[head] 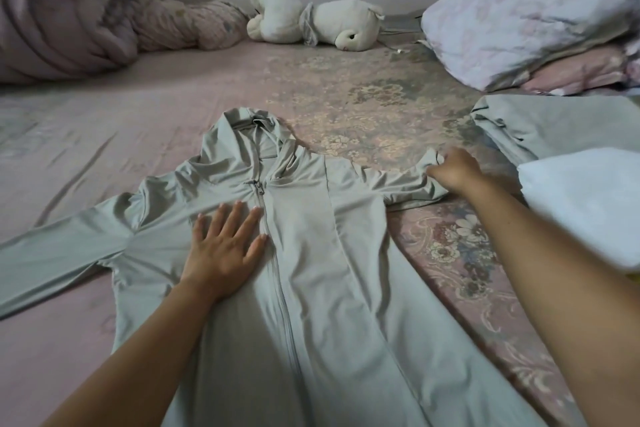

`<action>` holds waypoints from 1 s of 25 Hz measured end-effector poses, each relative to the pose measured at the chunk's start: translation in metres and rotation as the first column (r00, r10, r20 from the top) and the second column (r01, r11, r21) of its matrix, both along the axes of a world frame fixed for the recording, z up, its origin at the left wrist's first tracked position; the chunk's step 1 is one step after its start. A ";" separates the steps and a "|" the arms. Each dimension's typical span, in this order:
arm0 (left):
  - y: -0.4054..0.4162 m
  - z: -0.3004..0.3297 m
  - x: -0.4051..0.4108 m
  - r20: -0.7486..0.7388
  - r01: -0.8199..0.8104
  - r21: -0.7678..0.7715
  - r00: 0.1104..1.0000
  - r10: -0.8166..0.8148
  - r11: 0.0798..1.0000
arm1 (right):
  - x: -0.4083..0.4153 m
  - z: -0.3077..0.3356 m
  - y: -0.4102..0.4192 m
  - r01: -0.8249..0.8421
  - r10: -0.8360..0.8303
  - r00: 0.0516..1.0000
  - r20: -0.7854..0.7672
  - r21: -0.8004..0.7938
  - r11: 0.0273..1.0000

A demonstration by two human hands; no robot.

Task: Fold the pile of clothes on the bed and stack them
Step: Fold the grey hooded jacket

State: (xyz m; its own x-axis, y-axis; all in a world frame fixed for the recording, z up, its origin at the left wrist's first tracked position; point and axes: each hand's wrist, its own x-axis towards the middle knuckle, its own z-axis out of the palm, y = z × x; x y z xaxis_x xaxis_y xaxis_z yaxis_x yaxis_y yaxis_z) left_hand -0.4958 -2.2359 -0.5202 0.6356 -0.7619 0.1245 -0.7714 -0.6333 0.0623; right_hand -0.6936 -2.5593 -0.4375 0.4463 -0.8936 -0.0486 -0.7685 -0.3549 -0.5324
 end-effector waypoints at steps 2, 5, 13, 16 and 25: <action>-0.001 0.001 -0.001 -0.003 -0.006 0.019 1.000 0.006 1.000 | 0.020 0.021 0.021 -0.060 0.058 0.993 0.098 0.011 0.998; 0.001 0.002 0.000 -0.009 -0.003 0.015 1.000 0.003 1.000 | 0.059 0.048 0.082 -0.318 0.296 0.920 0.258 0.048 0.947; 0.001 0.003 -0.001 -0.003 -0.011 0.047 1.000 0.011 0.999 | 0.070 0.036 0.090 -0.389 0.389 0.916 0.097 -0.023 0.921; 0.001 0.005 -0.002 -0.021 -0.003 0.018 1.000 0.003 1.000 | 0.065 -0.002 0.083 -0.246 0.247 0.967 -0.053 0.034 0.969; 0.003 0.004 -0.001 0.015 0.022 0.036 1.000 -0.023 0.999 | 0.089 -0.002 0.084 -0.028 0.027 0.993 0.115 0.009 1.000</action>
State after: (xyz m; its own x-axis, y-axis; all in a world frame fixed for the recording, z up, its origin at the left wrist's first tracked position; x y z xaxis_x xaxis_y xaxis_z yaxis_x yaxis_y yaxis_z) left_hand -0.4970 -2.2325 -0.5162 0.6167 -0.7800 0.1063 -0.7860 -0.6176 0.0283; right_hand -0.6046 -2.4753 -0.4400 0.4739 -0.8806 -0.0048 -0.6919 -0.3690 -0.6206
